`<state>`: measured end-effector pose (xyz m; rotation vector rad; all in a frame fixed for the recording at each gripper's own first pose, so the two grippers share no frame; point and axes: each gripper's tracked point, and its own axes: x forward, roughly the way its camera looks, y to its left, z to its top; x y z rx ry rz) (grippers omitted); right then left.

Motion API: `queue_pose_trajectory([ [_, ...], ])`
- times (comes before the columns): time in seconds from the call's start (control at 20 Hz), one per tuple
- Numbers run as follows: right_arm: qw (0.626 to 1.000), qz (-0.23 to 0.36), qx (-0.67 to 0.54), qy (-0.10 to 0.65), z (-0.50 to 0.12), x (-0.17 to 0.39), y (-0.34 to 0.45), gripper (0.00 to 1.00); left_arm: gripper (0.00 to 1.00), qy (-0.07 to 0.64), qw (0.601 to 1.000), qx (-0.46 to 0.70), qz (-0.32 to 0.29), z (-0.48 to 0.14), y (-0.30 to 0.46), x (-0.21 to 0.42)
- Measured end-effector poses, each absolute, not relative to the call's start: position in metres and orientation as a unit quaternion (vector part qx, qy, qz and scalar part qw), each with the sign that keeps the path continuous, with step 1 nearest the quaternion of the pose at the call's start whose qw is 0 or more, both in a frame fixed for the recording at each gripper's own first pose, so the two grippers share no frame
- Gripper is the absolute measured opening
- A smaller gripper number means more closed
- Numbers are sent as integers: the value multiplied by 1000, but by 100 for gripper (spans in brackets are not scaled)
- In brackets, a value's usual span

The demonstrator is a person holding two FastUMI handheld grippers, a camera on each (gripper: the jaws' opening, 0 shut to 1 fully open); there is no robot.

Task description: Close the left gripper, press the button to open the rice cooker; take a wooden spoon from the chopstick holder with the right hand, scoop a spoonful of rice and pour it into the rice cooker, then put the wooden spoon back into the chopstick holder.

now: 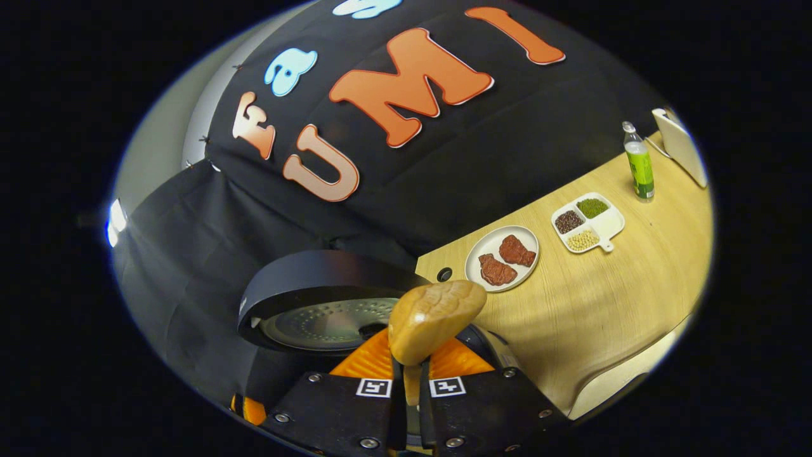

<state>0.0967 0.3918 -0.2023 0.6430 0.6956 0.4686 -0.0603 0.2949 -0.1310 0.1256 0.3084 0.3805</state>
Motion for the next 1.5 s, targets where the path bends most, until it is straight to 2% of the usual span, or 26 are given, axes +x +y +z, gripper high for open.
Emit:
queue_pose_trajectory([
  [0.35,900,247,217,286,-194,92,403,7,90,160,966,60,193,-137,301,-60],
  [1.1,933,281,87,210,-180,75,416,7,89,168,965,51,194,-144,303,-64],
  [1.5,937,311,11,158,-172,60,428,7,90,169,965,53,194,-146,305,-67],
])
